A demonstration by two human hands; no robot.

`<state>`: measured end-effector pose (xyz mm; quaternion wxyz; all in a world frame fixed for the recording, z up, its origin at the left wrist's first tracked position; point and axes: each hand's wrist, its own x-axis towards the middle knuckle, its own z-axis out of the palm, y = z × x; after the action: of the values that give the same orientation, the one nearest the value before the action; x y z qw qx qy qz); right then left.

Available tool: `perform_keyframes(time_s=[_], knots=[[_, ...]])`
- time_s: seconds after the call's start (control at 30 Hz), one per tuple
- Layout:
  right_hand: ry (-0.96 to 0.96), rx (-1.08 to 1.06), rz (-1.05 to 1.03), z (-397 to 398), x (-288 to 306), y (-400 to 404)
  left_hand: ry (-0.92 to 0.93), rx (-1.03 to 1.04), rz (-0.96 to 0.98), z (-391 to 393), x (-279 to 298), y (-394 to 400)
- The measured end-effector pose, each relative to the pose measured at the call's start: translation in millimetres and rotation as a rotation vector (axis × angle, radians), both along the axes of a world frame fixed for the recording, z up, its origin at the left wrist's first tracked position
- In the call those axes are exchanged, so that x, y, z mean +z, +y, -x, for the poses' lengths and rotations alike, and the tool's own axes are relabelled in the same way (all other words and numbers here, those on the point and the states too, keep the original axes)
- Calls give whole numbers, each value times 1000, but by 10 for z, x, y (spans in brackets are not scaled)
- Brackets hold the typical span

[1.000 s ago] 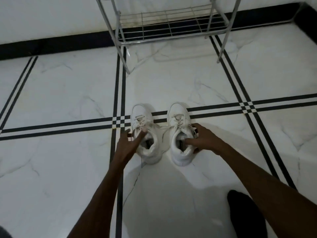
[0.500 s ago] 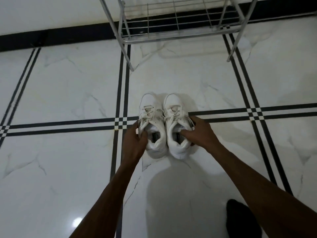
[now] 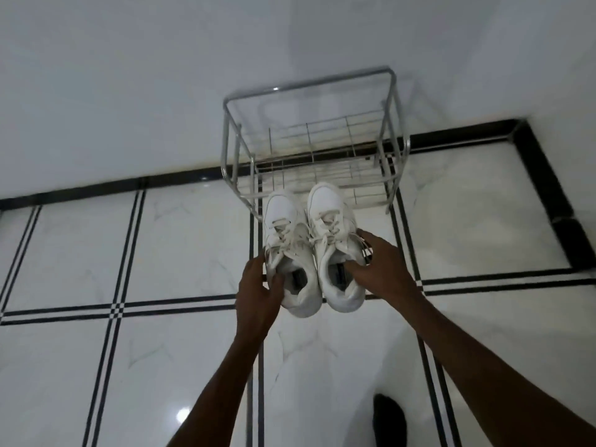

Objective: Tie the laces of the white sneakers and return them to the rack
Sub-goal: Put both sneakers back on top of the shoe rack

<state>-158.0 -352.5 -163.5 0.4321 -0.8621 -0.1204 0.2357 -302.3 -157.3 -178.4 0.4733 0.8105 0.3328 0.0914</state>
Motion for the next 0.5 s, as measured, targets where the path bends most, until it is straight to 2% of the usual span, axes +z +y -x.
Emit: perform_keyframes(time_s=[0.1,0.23,0.5], knots=[[-19,-5,-13,-337,382,94,1,-4,-3,-370,358,121],[-68,-29,-16,-867,506,362,-6,-12,-2,-951,485,387],[-37,-75,14,-2119,-207,1076,87,-107,-47,-2336,-79,1162]])
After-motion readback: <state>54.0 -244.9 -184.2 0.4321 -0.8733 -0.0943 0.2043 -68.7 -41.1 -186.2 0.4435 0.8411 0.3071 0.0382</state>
